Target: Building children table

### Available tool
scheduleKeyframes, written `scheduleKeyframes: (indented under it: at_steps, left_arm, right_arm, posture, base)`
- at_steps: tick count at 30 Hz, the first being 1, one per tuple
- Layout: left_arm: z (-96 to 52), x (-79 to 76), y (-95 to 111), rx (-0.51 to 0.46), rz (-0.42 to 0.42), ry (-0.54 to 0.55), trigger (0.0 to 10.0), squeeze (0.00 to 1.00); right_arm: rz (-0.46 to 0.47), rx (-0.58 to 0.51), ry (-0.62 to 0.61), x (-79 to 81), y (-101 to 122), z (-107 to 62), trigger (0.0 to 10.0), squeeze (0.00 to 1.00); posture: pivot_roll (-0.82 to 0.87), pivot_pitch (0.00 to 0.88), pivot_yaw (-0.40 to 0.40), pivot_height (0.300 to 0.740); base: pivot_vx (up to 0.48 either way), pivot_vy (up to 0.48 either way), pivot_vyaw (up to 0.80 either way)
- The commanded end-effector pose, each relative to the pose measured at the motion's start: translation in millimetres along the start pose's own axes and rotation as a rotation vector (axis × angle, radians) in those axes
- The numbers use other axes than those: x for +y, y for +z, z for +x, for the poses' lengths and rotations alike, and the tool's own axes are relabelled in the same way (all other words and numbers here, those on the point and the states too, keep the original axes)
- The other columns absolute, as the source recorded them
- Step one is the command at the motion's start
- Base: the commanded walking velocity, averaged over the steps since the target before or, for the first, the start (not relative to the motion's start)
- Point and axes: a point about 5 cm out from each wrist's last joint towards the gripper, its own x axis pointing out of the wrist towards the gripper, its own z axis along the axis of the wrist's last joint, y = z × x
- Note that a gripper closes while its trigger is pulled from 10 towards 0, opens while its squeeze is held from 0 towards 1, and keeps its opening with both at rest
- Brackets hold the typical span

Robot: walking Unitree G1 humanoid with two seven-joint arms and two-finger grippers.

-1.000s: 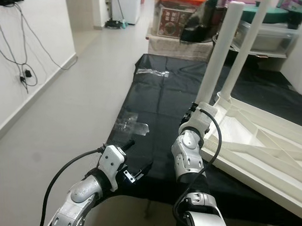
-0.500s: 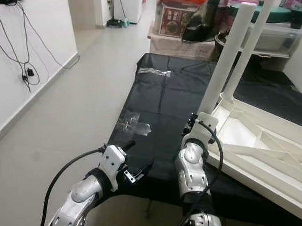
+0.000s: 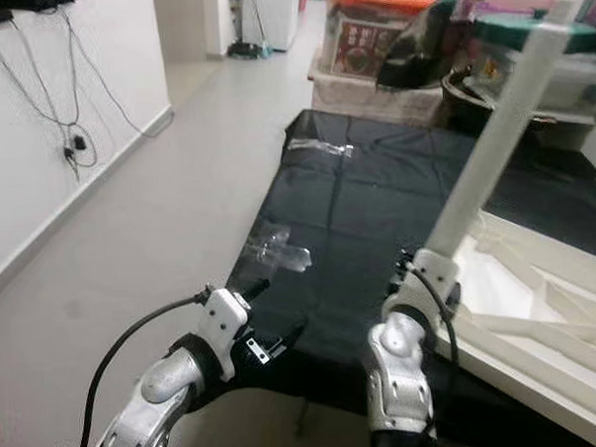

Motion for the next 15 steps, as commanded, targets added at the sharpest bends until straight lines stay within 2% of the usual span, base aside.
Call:
scheduleKeyframes:
  at_steps: [1, 5, 8, 15]
  left_arm:
    - [0.3, -1.8, -1.6, 0.013, 0.000, -0.014, 10.0, 0.00]
    - [0.7, -1.5, -1.0, 0.013, -0.001, -0.013, 10.0, 0.00]
    - [0.9, -0.5, -1.1, 0.016, -0.003, -0.012, 10.0, 0.00]
    - [1.1, 0.6, -2.2, 0.023, -0.006, -0.007, 10.0, 0.00]
  right_arm:
    - [-0.031, 0.007, -0.141, -29.7, -3.1, 7.4, 10.0, 0.00]
    - [-0.013, -0.021, -0.131, -31.0, 0.9, 5.9, 10.0, 0.00]
    - [0.012, -0.113, 0.006, -14.6, 10.1, -2.3, 10.0, 0.00]
    - [0.019, -0.106, 0.114, -6.4, 8.5, -13.7, 10.0, 0.00]
  posture:
    - [0.10, 0.000, -0.087, 0.740]
    - [0.09, 0.000, -0.085, 0.740]
    - [0.09, 0.000, -0.086, 0.740]
    - [0.10, 0.000, -0.086, 0.740]
  base:
    - [0.000, 0.000, 0.00]
    - [0.000, 0.000, 0.00]
    - [0.000, 0.000, 0.00]
    - [0.000, 0.000, 0.00]
